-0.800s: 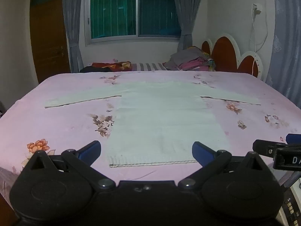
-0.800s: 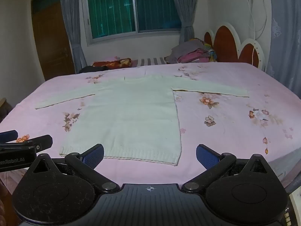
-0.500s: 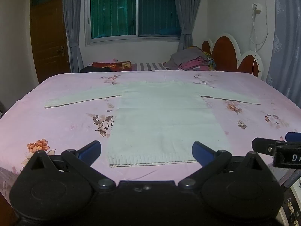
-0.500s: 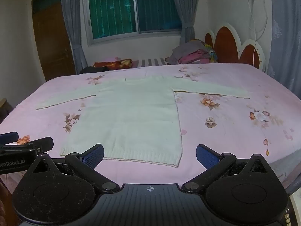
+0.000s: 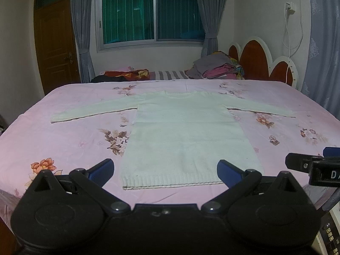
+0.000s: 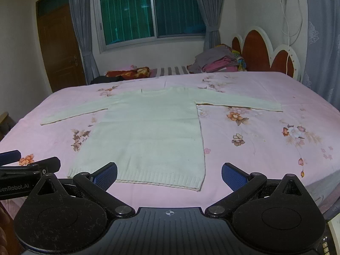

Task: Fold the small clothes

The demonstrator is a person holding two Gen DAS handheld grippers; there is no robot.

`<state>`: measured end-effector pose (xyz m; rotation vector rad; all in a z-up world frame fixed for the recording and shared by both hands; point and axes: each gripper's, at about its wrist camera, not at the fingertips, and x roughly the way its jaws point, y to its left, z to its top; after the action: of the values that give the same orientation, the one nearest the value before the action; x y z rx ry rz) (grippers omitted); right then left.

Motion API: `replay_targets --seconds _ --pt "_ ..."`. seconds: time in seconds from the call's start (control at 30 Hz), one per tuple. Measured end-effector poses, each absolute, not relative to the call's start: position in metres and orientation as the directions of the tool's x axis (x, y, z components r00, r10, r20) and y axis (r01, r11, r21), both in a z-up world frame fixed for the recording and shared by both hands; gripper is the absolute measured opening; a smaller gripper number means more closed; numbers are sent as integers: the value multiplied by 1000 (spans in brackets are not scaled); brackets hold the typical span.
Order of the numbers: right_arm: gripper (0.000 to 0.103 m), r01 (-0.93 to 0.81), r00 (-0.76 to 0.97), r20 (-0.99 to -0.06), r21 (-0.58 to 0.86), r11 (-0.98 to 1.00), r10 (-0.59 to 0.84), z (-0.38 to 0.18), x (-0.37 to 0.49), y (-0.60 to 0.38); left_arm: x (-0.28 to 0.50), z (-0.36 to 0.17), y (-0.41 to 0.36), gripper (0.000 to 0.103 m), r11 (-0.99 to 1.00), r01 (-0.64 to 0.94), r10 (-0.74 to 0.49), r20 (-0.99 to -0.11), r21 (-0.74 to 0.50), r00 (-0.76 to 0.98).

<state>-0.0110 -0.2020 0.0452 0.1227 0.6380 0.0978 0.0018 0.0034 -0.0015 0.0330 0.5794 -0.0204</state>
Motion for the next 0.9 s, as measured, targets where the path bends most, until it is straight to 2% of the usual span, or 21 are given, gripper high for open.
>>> replay_targets --seconds 0.9 --pt "103 -56 799 -587 142 988 130 44 -10 -205 4 -4 -2 103 999 23 0 -549 36 836"
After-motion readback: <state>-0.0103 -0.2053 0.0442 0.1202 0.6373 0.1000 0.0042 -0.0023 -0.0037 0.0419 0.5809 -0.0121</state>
